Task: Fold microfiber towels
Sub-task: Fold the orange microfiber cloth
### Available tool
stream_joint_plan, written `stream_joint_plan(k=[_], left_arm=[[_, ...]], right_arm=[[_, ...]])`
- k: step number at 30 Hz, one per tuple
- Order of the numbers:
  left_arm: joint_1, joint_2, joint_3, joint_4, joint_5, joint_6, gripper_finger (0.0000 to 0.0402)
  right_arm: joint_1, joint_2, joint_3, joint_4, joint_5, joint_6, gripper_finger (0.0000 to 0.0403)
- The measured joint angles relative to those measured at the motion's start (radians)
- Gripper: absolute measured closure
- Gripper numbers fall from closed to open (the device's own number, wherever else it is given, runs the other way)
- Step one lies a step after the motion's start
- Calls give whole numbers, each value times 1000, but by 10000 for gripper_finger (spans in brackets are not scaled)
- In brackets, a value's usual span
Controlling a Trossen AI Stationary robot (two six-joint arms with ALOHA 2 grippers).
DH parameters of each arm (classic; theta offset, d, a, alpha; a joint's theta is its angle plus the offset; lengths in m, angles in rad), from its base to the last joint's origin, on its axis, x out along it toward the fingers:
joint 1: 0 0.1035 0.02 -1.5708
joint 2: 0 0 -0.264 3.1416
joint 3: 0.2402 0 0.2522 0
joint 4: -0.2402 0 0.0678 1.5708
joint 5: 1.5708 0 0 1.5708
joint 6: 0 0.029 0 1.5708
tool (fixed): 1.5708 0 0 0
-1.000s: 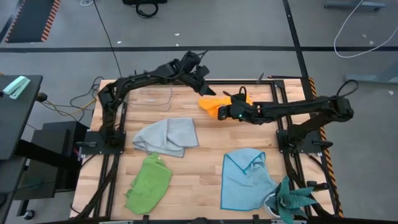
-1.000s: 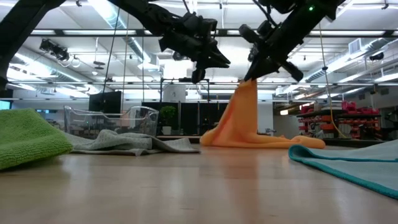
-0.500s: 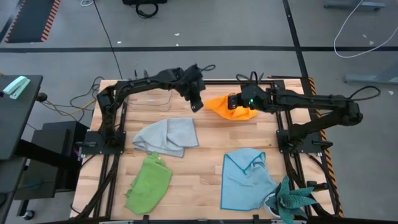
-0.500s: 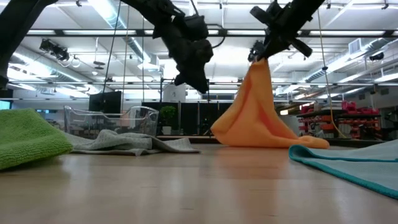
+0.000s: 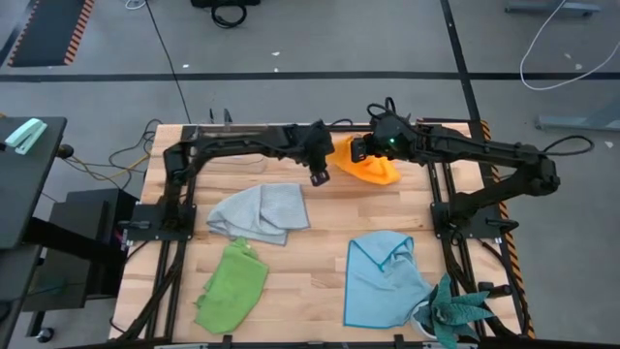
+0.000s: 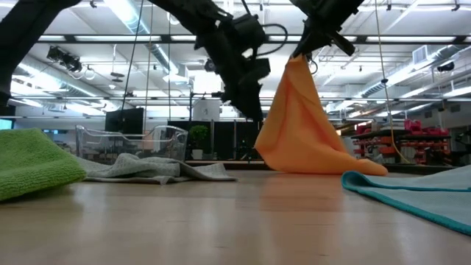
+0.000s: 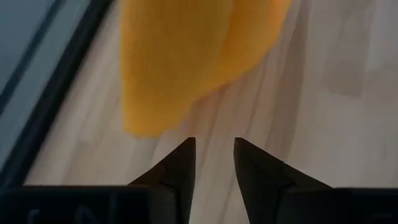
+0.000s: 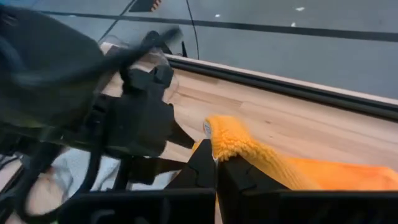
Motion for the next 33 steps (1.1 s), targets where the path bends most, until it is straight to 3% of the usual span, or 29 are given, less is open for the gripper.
stream_joint_plan(k=[10, 19, 26, 30, 33], left_arm=[[-6, 46, 0, 107, -4, -60, 257], [5, 52, 0, 280, -89, -99, 246], [50, 52, 0, 327, -196, -103, 265], [90, 52, 0, 344, -187, -180, 279], [114, 47, 0, 324, -76, -244, 290]], right_arm=[[-13, 0, 2, 10, -40, -20, 403], [-11, -16, 2, 9, -64, -24, 403], [2, -27, 1, -1, -86, -22, 403], [3, -36, 1, -1, -117, -22, 403], [-7, -42, 1, -3, -118, -31, 403]])
